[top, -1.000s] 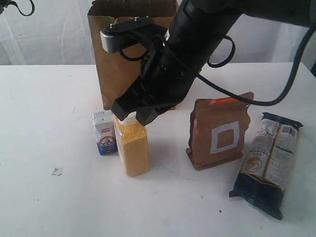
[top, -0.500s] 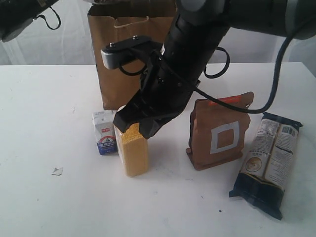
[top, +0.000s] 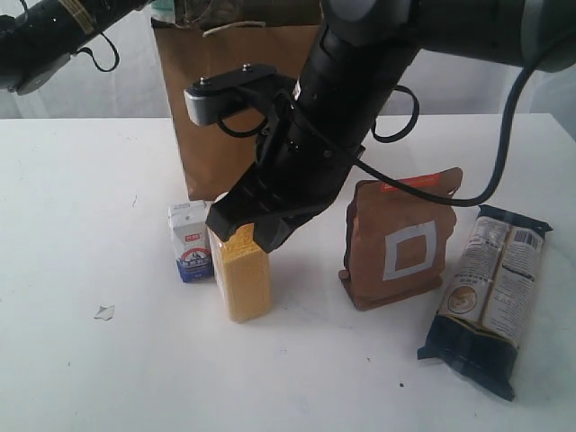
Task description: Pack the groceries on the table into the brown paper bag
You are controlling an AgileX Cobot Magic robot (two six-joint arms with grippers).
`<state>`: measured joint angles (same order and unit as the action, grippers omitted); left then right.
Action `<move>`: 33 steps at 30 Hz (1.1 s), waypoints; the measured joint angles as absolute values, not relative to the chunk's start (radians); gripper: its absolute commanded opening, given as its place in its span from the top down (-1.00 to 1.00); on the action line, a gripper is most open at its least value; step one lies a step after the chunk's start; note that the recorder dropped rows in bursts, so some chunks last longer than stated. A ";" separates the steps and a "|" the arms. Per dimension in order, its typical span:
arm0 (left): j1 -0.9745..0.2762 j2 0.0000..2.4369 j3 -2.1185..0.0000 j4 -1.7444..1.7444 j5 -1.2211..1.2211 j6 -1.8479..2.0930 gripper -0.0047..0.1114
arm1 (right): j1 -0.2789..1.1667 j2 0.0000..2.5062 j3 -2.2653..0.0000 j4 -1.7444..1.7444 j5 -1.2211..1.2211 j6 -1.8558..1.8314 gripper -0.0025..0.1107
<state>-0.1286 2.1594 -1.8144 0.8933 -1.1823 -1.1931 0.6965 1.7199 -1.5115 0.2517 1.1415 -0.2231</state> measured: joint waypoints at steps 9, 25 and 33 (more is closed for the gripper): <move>-0.189 2.161 -1.814 0.889 -1.166 -1.134 0.92 | 0.697 1.720 -1.512 0.253 1.122 -0.223 0.96; -0.191 2.161 -1.814 1.015 -1.107 -1.117 0.28 | 0.697 1.720 -1.512 0.256 1.122 -0.223 0.96; -0.191 2.161 -1.814 1.041 -1.107 -1.117 -0.14 | 0.697 1.720 -1.512 0.256 1.122 -0.223 0.96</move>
